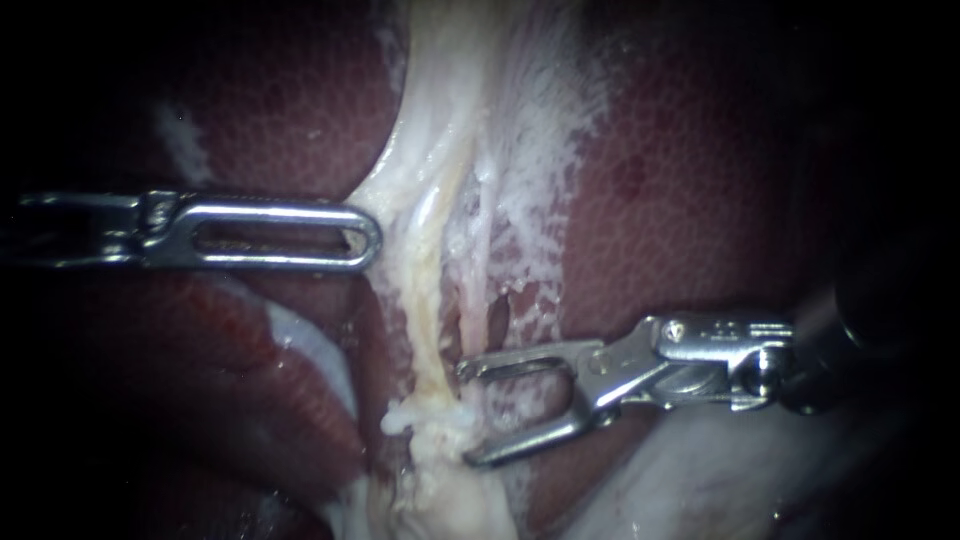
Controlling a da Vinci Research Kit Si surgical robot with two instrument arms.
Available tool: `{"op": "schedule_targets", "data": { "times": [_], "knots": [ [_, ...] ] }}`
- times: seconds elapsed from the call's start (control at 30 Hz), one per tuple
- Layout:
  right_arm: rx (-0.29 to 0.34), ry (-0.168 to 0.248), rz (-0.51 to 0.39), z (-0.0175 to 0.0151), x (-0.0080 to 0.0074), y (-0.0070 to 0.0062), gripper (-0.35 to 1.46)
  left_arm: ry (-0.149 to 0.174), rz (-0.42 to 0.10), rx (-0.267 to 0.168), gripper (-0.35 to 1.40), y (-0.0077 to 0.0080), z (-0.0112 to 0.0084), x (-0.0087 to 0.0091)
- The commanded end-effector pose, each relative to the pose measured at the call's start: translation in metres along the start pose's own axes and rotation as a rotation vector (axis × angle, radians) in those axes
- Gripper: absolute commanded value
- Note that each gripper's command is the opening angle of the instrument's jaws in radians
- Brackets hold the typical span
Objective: Going back first clip left tube
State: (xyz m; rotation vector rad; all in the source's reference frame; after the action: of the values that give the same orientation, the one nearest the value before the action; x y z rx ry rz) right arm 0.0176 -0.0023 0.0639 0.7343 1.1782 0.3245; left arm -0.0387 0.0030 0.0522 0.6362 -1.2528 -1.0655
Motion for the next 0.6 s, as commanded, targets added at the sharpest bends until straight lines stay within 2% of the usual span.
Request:
{"op": "schedule_targets", "data": {
  "times": [0.03, 0.33, 0.6],
  "knots": [
    [-0.001, 0.004, -0.021, -0.0005, 0.0003, 0.0002, 0.6, 0.0, 0.0, 0.001, -0.35, 0.0, 0.0, 0.0],
    [-0.038, 0.025, -0.055, -0.005, 0.0019, 0.0, 0.6, -0.001, 0.004, 0.0, -0.35, 0.0005, 0.0002, 0.0005],
    [-0.065, 0.056, -0.097, -0.0089, 0.0046, -0.0006, 0.6, -0.001, 0.004, 0.0, -0.35, 0.0005, 0.0002, 0.0005]
  ]
}}
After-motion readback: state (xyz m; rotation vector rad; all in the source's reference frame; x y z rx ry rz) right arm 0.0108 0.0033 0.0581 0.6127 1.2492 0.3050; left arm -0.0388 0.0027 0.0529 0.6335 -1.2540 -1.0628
